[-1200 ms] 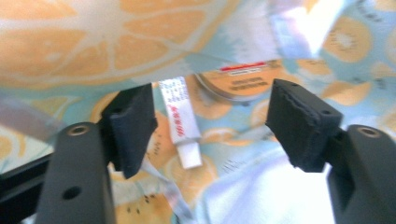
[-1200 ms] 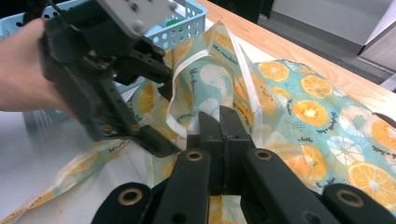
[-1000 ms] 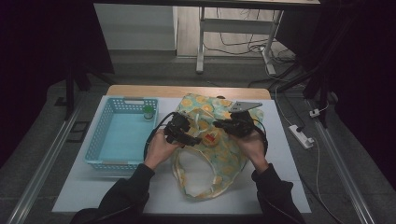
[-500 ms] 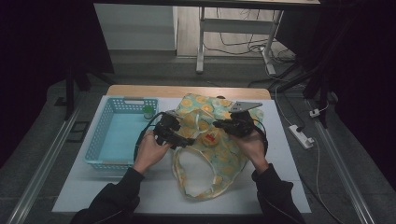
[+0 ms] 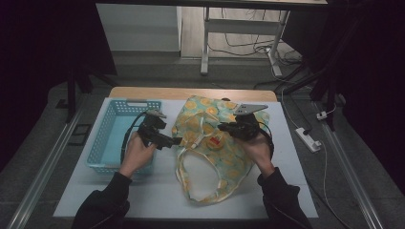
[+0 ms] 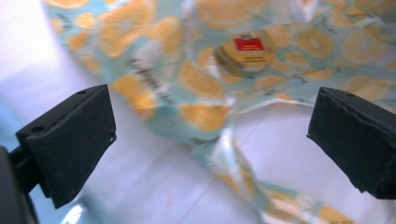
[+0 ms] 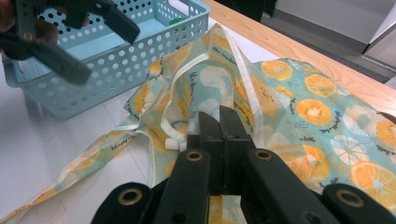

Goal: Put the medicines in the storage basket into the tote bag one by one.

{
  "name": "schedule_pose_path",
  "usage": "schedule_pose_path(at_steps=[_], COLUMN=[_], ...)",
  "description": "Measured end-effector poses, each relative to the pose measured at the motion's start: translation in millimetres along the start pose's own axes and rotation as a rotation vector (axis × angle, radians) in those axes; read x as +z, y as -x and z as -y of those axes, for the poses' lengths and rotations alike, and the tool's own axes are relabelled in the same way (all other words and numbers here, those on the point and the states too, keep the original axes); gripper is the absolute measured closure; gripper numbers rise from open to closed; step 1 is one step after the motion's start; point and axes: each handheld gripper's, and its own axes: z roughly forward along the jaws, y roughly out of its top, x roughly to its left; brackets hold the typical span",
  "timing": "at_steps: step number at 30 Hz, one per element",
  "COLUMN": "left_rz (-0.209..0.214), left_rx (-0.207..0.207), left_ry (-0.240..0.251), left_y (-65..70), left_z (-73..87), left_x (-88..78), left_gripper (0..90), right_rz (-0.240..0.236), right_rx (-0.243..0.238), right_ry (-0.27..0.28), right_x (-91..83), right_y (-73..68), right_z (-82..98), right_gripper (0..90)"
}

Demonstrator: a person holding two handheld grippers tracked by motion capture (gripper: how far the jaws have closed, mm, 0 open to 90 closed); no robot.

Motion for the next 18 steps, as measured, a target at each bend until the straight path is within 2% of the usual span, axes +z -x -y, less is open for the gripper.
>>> schedule_pose_path(at_steps=[6,9,11,15,18], left_rz=[-0.033,-0.025,-0.048,-0.091,-0.117], left_rx=[-0.027,-0.038,-0.037,-0.036,-0.058], left_ry=[0.006,0.011,0.024,0.020,0.037], left_y=[-16.4,-24.7,-30.2,-39.3,-47.6], left_z=[7.1,10.2,12.2,13.9,14.7], left_x=[-11.3,-14.8,-18.4,-24.3,-29.3], left_gripper=[0.7,0.7,0.9,0.8,0.6], right_rz=[-0.001,-0.001,-0.001,0.000,-0.001], right_rx=[0.000,0.000,0.000,0.001,0.003], right_ry=[-0.002,-0.002,-0.002,-0.004,-0.005], right_x=[0.5,0.6,0.7,0.9,1.1], right_y=[0.3,0.3,0.2,0.5,0.9], right_z=[0.3,0.4,0.4,0.7,1.0], right_gripper=[90.0,90.0,90.0,90.0,90.0])
